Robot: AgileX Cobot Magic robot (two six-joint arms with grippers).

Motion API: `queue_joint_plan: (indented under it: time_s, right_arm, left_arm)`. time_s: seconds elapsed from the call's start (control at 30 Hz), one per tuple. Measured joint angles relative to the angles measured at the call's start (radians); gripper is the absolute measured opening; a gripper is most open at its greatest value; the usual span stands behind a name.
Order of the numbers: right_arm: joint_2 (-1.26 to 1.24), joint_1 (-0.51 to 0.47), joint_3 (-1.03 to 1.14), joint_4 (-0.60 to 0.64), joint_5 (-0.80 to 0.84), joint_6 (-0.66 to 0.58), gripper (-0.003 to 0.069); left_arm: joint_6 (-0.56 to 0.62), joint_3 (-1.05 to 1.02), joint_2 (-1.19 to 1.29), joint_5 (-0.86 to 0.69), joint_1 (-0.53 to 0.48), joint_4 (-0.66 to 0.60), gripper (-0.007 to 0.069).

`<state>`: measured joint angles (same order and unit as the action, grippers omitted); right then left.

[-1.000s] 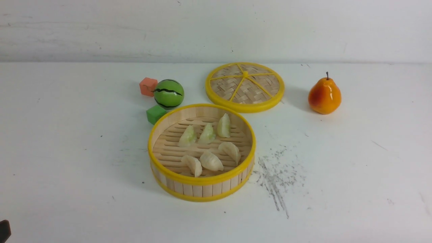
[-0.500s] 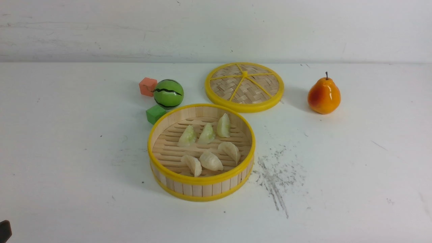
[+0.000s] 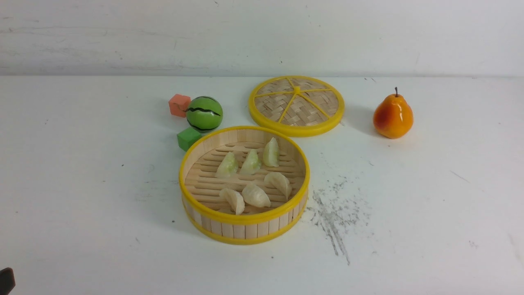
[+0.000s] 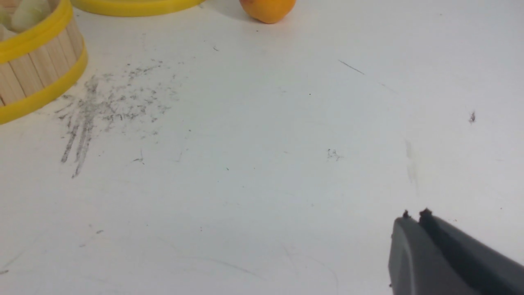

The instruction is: Put the dumplings into the steamer on the white table.

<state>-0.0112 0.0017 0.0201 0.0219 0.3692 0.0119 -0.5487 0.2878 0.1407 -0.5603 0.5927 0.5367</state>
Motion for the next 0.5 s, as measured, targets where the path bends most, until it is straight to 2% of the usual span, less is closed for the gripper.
queue_joint_plan:
  time_s: [0.5]
  right_arm:
    - [0.000, 0.000, 0.000, 0.000, 0.000, 0.000, 0.0034]
  left_arm:
    - [0.000, 0.000, 0.000, 0.000, 0.000, 0.000, 0.0217]
